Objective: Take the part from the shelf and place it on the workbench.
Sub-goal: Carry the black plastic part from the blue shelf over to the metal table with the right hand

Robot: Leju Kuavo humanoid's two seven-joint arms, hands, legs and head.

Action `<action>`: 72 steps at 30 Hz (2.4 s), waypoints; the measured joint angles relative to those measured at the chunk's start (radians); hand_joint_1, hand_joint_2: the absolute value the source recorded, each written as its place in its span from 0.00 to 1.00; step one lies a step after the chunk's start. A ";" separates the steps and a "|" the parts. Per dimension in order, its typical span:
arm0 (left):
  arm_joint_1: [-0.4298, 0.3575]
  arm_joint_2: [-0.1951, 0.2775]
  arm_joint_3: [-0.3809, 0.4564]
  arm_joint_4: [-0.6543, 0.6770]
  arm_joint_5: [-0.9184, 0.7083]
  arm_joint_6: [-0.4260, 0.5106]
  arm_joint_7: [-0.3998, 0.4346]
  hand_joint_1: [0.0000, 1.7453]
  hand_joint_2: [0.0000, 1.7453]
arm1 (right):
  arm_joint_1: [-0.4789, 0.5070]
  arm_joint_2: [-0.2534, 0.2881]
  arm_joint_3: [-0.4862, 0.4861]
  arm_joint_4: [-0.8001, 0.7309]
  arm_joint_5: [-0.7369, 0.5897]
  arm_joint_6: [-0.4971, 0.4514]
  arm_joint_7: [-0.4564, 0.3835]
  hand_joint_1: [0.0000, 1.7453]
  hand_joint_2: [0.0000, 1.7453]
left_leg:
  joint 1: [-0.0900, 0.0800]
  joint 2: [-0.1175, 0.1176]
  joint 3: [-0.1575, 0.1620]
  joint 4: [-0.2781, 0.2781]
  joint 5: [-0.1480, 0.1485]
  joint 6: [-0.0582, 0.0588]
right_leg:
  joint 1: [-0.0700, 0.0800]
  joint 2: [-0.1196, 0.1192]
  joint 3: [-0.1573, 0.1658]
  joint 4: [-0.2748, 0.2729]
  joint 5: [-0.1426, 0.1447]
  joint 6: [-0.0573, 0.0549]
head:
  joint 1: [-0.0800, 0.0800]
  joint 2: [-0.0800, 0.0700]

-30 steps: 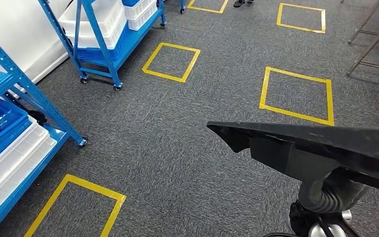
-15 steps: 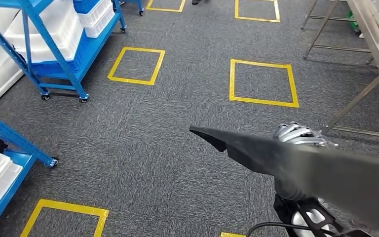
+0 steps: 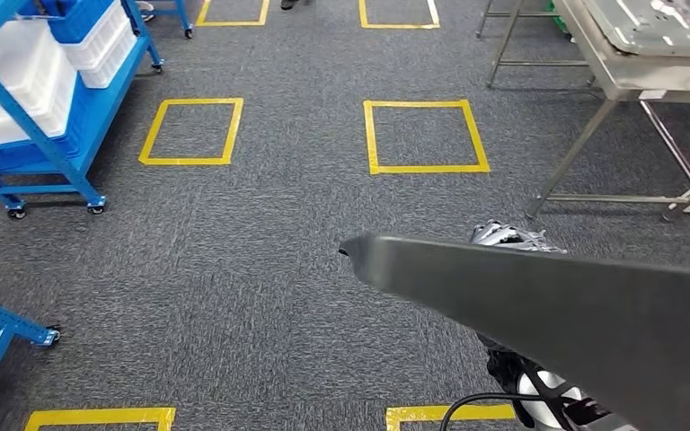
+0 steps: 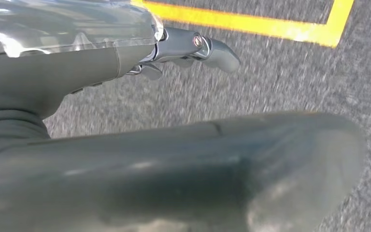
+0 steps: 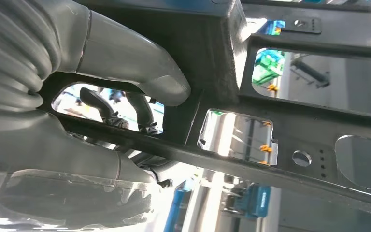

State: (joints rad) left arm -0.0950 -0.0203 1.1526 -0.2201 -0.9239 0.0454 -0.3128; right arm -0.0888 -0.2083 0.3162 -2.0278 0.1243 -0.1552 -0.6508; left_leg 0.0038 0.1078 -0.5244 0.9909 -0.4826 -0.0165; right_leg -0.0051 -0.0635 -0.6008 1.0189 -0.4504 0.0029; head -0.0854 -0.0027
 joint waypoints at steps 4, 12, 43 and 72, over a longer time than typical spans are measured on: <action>-0.001 -0.011 0.001 0.000 0.003 0.001 -0.001 0.00 0.00 | -0.010 -0.001 0.000 0.016 0.003 0.002 0.000 1.00 1.00 | 0.009 -0.056 -0.028 0.082 -0.062 -0.019 | -0.010 0.044 0.005 -0.015 0.010 -0.022 | 0.000 0.000; 0.008 -0.014 0.004 0.000 0.004 -0.001 0.000 0.00 0.00 | -0.015 -0.002 0.001 0.041 0.007 0.010 0.001 1.00 1.00 | 0.014 -0.155 -0.045 0.075 -0.009 -0.012 | -0.008 0.149 0.002 -0.002 0.009 -0.020 | 0.000 0.000; 0.013 -0.037 0.095 0.000 0.070 0.015 0.135 0.00 0.00 | -0.109 0.001 0.002 0.090 0.066 0.020 0.006 1.00 1.00 | 0.010 -0.158 -0.046 0.064 -0.004 -0.004 | -0.003 0.153 -0.006 0.005 0.008 -0.017 | 0.000 0.000; 0.017 0.105 0.103 -0.012 0.001 -0.018 0.135 0.00 0.00 | -0.033 0.000 -0.010 0.068 0.170 -0.031 0.007 1.00 1.00 | 0.011 -0.126 -0.081 0.154 -0.043 -0.012 | -0.003 0.131 0.006 -0.007 0.008 -0.023 | 0.000 0.000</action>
State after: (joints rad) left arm -0.0778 0.0851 1.2558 -0.2323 -0.9234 0.0278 -0.1777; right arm -0.1223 -0.2080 0.3060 -1.9598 0.2942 -0.1864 -0.6436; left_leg 0.0145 -0.0183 -0.6059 1.1453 -0.5258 -0.0288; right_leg -0.0081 0.0674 -0.5950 1.0117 -0.4426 -0.0198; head -0.0856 -0.0027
